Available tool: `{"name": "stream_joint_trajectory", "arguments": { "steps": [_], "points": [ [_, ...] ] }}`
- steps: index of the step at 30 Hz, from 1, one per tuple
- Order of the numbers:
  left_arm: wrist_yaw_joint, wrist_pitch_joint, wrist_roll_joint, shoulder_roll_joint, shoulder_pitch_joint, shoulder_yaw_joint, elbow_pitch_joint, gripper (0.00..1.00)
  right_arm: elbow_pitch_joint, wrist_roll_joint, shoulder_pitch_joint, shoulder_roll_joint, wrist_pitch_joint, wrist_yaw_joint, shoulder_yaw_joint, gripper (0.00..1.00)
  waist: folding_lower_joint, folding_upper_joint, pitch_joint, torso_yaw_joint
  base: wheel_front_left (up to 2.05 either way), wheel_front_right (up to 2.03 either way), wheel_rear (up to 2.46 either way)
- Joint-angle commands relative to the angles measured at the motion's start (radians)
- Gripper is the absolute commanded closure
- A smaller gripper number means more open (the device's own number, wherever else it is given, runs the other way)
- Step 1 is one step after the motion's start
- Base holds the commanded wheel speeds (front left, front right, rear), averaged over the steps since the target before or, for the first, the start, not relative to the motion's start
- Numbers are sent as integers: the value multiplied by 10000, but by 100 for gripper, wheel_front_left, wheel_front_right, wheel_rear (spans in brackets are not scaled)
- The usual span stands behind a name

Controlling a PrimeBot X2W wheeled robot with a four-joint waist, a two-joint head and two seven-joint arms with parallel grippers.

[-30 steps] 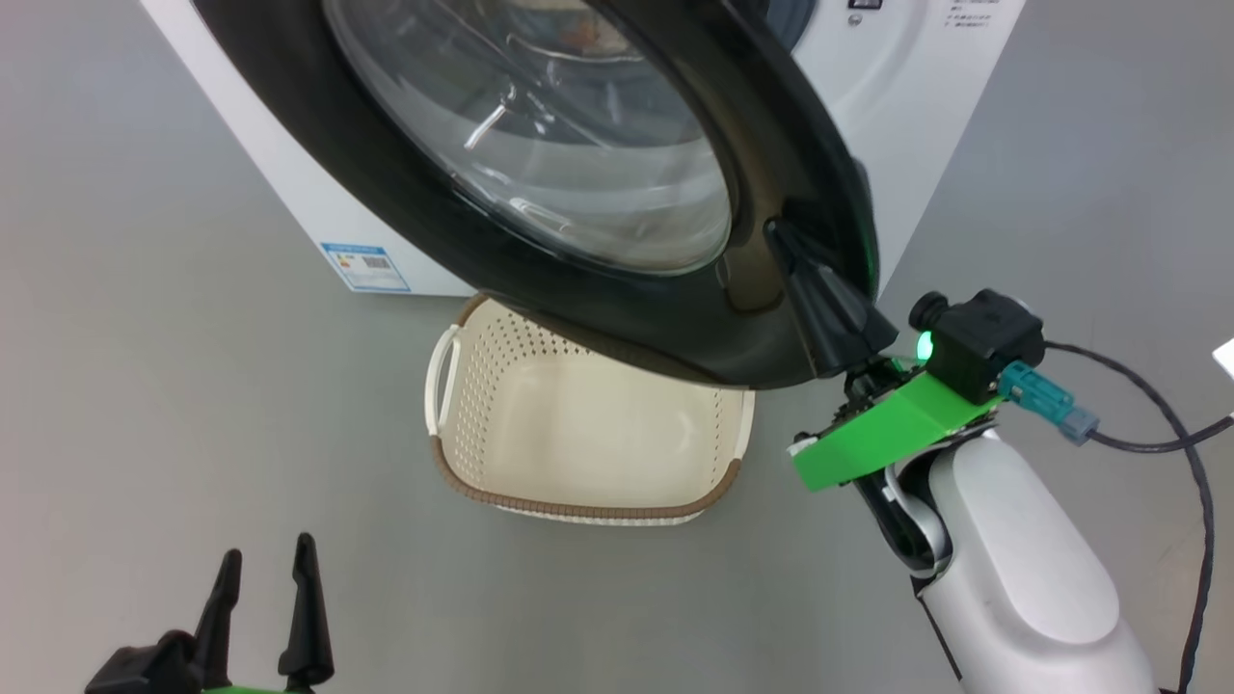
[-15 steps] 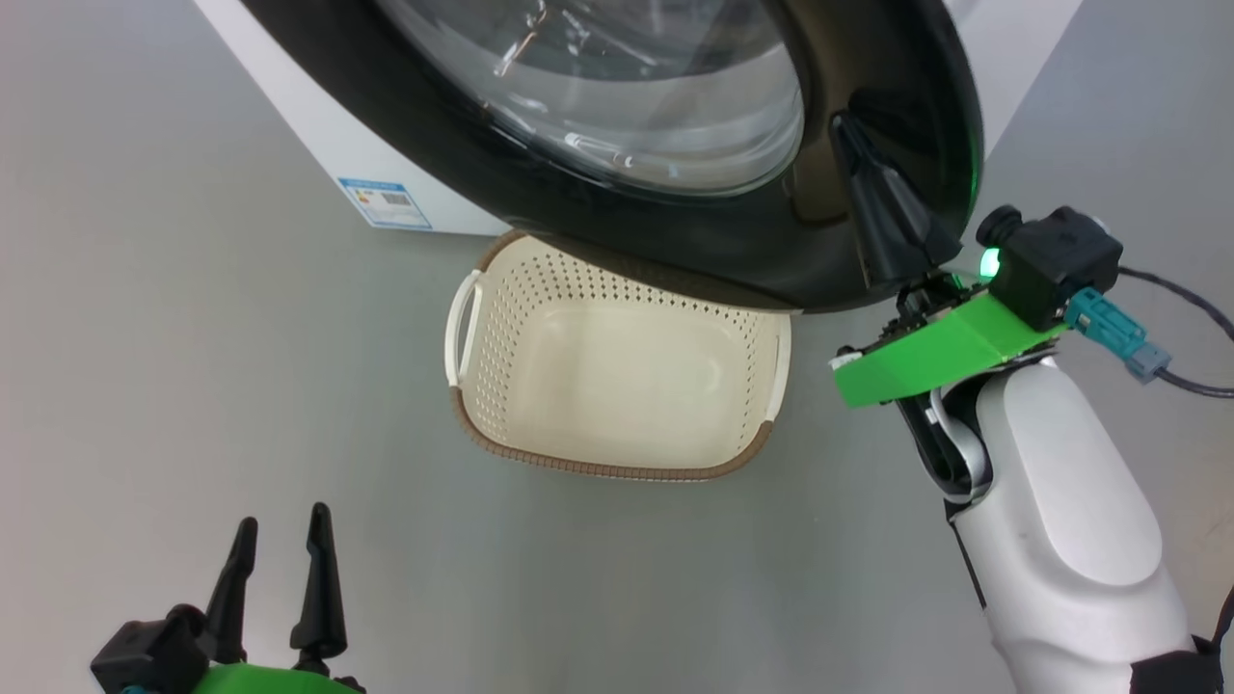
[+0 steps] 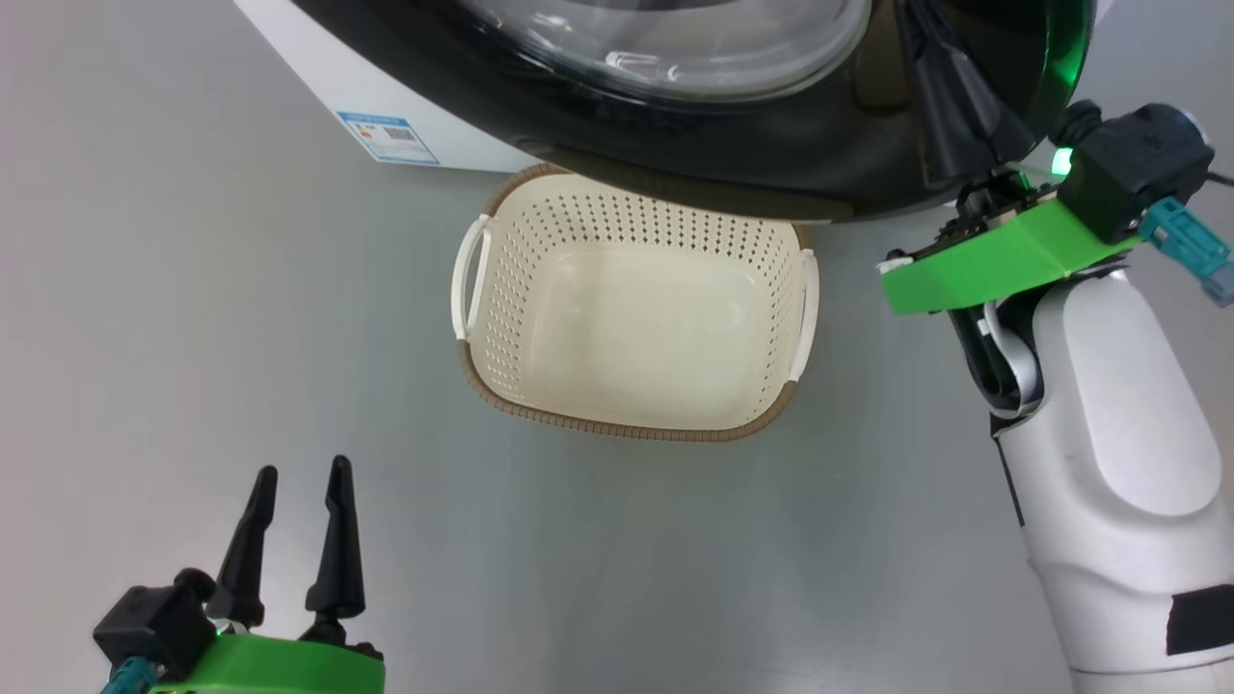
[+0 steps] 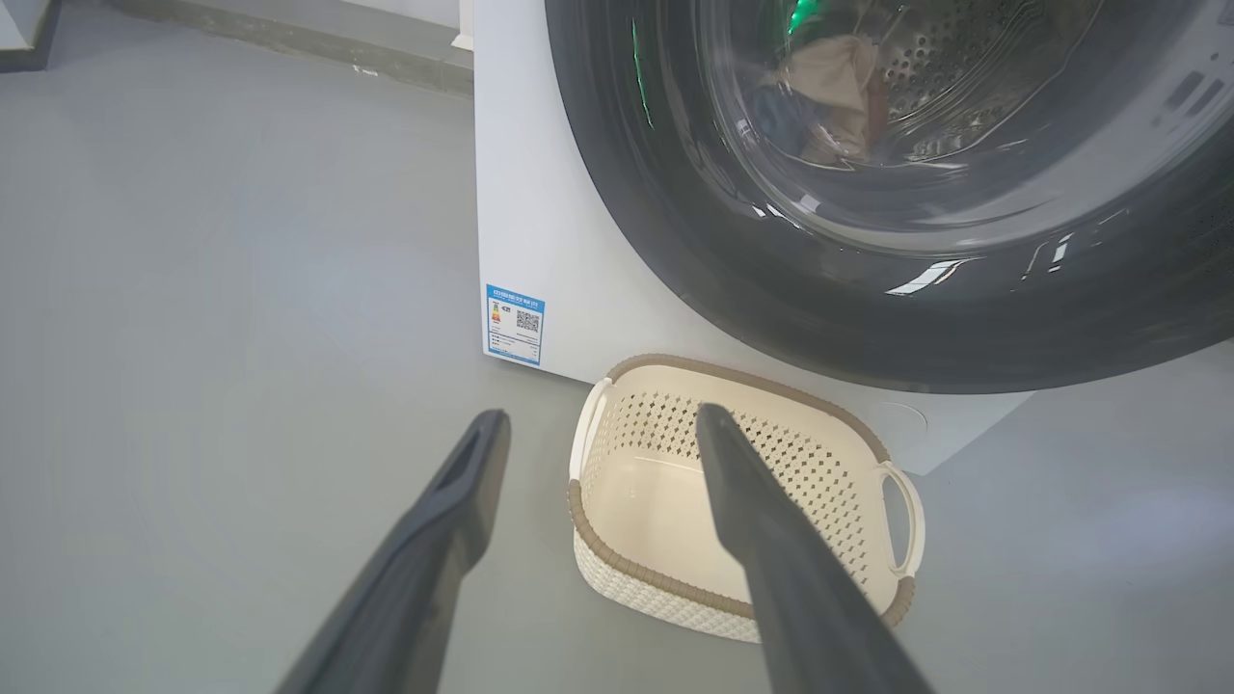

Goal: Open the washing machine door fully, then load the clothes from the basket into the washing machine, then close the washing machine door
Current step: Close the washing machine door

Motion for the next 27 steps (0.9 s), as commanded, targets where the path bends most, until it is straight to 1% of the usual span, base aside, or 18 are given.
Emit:
{"name": "stream_joint_trajectory", "arguments": {
  "steps": [1,11,27],
  "points": [
    [-26,-65,-83,120,-195,292,-297,0,-285,-124,-220,104,-46,10,83,100,0,0,119,31,0,0,0],
    [-79,-65,-159,120,-213,22,-566,0,-81,-384,-974,-348,-46,10,-208,100,0,0,559,161,0,0,0],
    [-99,-65,-552,120,-403,-639,-941,0,928,-1000,-2463,-1214,-46,10,-708,100,0,0,1097,877,0,0,0]
  ]
}}
